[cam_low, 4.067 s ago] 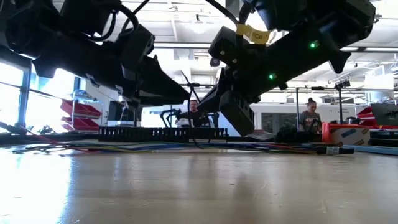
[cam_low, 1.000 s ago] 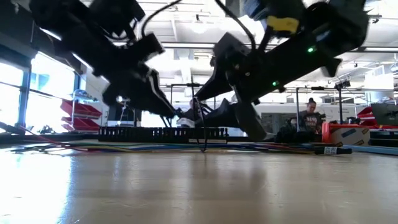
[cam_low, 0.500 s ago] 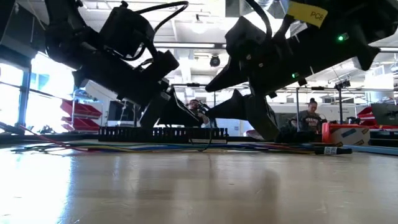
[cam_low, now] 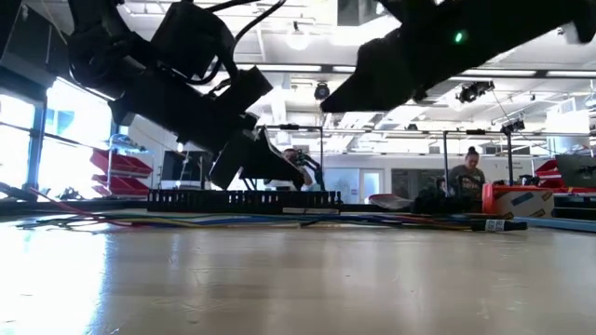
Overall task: Ziptie cables
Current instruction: Wrap the zip tie around the cable wires
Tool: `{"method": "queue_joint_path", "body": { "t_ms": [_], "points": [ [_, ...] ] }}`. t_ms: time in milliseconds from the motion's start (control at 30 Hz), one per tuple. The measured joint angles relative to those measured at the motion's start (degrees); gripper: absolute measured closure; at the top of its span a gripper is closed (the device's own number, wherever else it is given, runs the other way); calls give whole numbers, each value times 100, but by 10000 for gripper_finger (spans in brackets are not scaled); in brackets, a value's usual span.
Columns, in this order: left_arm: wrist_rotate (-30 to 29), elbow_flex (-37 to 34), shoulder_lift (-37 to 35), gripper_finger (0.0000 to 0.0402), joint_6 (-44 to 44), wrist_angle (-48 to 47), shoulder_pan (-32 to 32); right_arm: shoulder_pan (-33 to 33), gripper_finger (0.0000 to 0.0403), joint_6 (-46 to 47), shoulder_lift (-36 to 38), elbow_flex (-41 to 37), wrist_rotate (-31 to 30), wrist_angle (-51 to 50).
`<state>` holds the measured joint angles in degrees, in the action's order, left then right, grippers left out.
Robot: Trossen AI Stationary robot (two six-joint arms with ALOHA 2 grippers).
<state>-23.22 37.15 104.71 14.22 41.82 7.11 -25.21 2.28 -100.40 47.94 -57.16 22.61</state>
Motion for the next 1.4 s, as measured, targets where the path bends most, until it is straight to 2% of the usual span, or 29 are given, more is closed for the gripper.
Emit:
{"method": "queue_joint_path", "body": {
  "t_ms": [133,233,300,433,600,733,833,900,1133,1200,1400],
  "points": [
    [54,2,0,383,-196,-20,2,194,151,2128,558,0,262,-1489],
    [364,2,0,374,-360,-10,-39,619,151,4021,928,0,1182,-2974],
    [695,2,0,365,-503,6,-158,906,151,4678,977,-1,1767,-3663],
    [1485,24,105,340,-835,166,-598,1546,151,4474,696,0,2693,-3726],
    [1949,16,320,317,-957,183,-967,2304,151,3717,1,-2,4195,-2558],
    [2282,15,403,312,-923,168,-998,2683,152,3630,-332,2,4874,-2051],
    [2289,13,451,312,-912,170,-936,2758,170,3624,-377,11,4961,-1978],
    [2254,13,457,312,-917,152,-920,2745,201,3626,-356,6,4950,-1952],
    [2321,15,459,305,-1060,226,-968,2309,378,3680,-160,-2,4687,-1797],
    [2354,14,459,296,-1098,238,-977,2106,393,3596,-130,-2,4388,-1749],
    [2507,32,466,267,-1099,618,-947,1548,401,3351,-117,-2,3675,-1480]
  ]
}}
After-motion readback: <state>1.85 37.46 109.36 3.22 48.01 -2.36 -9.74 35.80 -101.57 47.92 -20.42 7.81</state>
